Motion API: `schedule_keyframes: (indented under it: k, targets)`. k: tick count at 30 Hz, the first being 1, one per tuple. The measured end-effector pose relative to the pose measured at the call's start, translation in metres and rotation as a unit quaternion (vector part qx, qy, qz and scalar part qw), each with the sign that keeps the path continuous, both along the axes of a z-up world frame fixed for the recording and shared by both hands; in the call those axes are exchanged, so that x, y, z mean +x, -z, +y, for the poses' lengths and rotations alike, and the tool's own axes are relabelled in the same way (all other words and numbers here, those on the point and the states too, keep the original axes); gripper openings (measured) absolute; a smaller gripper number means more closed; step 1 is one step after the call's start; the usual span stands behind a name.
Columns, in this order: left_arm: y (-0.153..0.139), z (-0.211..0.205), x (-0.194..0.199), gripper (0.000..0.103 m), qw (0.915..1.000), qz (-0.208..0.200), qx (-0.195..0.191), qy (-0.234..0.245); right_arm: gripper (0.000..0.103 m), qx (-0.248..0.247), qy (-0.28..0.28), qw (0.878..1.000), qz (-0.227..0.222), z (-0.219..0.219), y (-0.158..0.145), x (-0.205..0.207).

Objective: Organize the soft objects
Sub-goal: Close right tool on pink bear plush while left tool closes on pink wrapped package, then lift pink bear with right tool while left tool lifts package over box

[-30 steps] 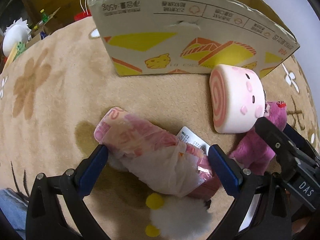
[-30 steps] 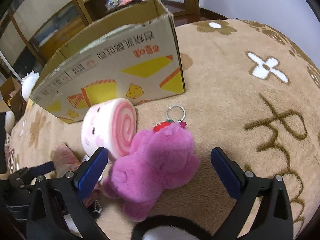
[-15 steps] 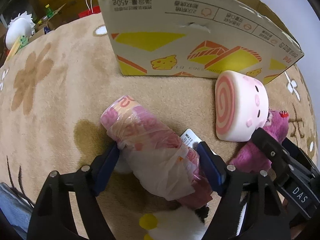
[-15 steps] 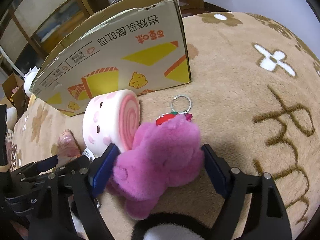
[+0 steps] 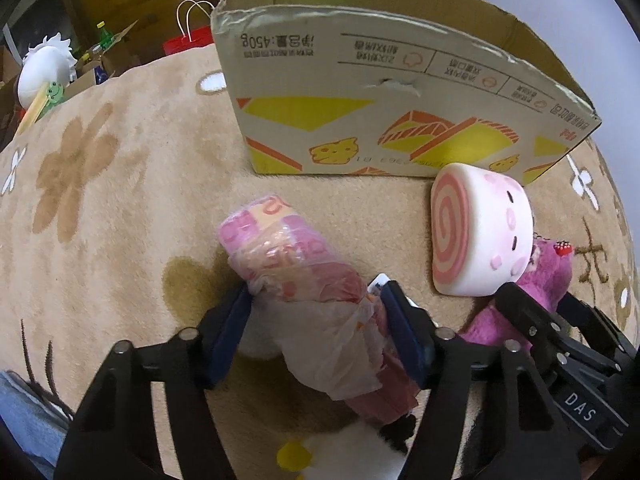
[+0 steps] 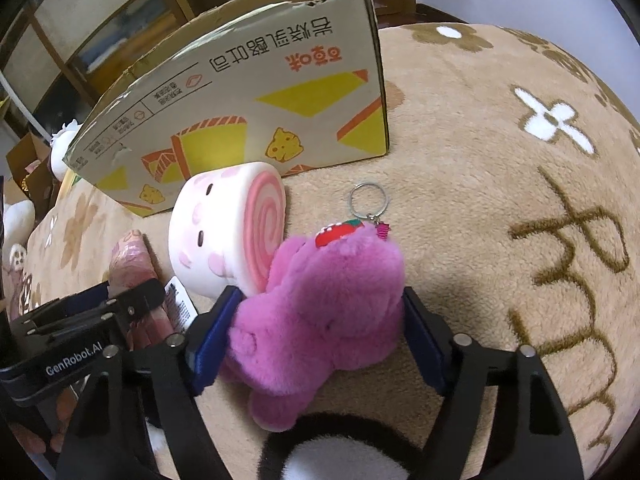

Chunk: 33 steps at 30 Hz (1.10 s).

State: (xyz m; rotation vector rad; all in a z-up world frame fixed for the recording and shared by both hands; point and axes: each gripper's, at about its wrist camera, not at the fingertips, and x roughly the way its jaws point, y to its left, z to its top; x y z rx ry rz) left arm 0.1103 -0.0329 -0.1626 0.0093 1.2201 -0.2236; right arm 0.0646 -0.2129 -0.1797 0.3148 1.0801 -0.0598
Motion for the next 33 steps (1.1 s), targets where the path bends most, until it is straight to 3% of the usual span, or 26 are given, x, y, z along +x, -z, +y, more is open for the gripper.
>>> schedule_keyframes:
  k: [2,5,6,13,21,26,30,33]
  targets:
    - [-0.001,0.003,-0.003,0.053,0.9999,0.002,-0.01,-0.002,0.077,0.0,0.0,1.0,-0.003,0.001,-0.002,-0.001]
    - [0.001,0.012,0.0,0.034,0.9998,-0.007,-0.021,-0.004,0.076,-0.001,0.002,1.0,-0.009,0.002,-0.005,-0.005]
    - [0.0,0.014,0.002,0.033,0.9995,-0.004,-0.032,-0.006,0.076,0.0,0.003,1.0,-0.01,0.002,-0.006,-0.006]
    - [0.004,0.015,0.005,0.034,0.9992,0.015,-0.036,-0.013,0.076,-0.002,0.007,1.0,-0.01,-0.003,-0.011,-0.007]
    - [0.02,0.015,0.021,0.047,0.9969,0.051,-0.058,-0.017,0.082,-0.01,0.0,1.0,0.013,0.0,-0.001,-0.004]
    - [0.027,-0.003,0.021,0.052,0.9989,0.042,-0.017,0.012,0.085,-0.01,-0.003,1.0,0.016,0.001,0.003,-0.002]
    - [0.023,-0.009,0.02,0.033,0.9996,0.023,-0.007,0.017,0.079,-0.013,-0.006,1.0,0.016,0.001,0.002,-0.002]
    - [0.016,-0.002,0.022,0.023,0.9995,0.02,-0.024,0.004,0.075,-0.013,-0.006,1.0,0.007,-0.001,-0.003,-0.003]
